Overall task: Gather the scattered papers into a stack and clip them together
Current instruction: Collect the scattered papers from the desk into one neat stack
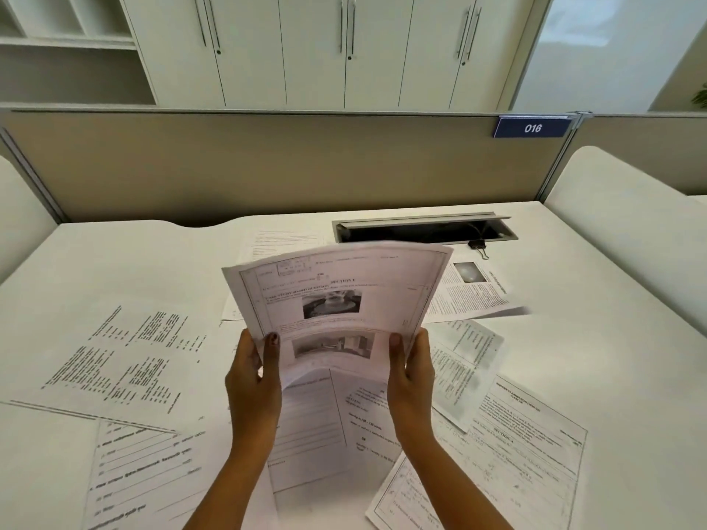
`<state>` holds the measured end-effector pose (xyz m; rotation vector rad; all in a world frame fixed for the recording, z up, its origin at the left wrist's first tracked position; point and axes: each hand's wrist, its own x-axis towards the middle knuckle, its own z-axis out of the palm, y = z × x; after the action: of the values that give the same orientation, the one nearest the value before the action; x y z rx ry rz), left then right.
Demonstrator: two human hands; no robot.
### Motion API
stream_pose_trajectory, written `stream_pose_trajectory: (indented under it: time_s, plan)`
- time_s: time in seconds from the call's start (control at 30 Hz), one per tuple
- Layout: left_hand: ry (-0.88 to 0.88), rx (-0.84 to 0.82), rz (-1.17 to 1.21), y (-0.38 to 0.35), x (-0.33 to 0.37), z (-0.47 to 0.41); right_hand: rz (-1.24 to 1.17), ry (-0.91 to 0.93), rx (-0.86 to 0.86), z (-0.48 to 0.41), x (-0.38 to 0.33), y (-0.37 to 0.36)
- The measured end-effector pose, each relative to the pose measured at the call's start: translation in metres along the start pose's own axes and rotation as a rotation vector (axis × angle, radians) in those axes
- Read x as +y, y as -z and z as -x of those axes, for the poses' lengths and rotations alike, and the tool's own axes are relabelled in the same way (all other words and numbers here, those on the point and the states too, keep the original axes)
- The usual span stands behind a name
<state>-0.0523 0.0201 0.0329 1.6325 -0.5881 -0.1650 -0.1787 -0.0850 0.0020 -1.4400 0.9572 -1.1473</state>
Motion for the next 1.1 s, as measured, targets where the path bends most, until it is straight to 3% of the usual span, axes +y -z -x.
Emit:
stream_pose_trajectory:
  time_s: [0.1, 0.27, 0.5, 0.67, 0.77, 0.97, 1.1]
  plan:
    - [-0.012, -0.033, -0.025, -0.002, -0.005, 0.003, 0.029, 0.060, 0.006, 0.002, 0.001, -0.001]
    - [-0.099, 0.078, -0.077, -0.001, -0.004, 0.003, 0.067, 0.096, 0.074, 0.003, 0.007, 0.000]
    - [0.061, -0.073, -0.077, 0.001, -0.013, 0.001, 0.129, 0.016, 0.031, 0.009, 0.028, 0.000]
    - [0.062, -0.028, -0.112, 0.004, -0.019, -0.010, 0.202, 0.087, 0.016, -0.006, 0.020, 0.004]
    - [0.125, 0.023, -0.060, 0.009, -0.025, -0.017, 0.281, 0.074, 0.091, -0.030, 0.023, 0.013]
    - [0.292, 0.070, 0.123, 0.022, -0.034, -0.021, 0.424, -0.181, 0.378, -0.102, 0.037, 0.038]
    - [0.350, 0.054, 0.180, 0.025, -0.039, -0.020, 0.611, -0.485, 0.494, -0.147, 0.039, 0.067]
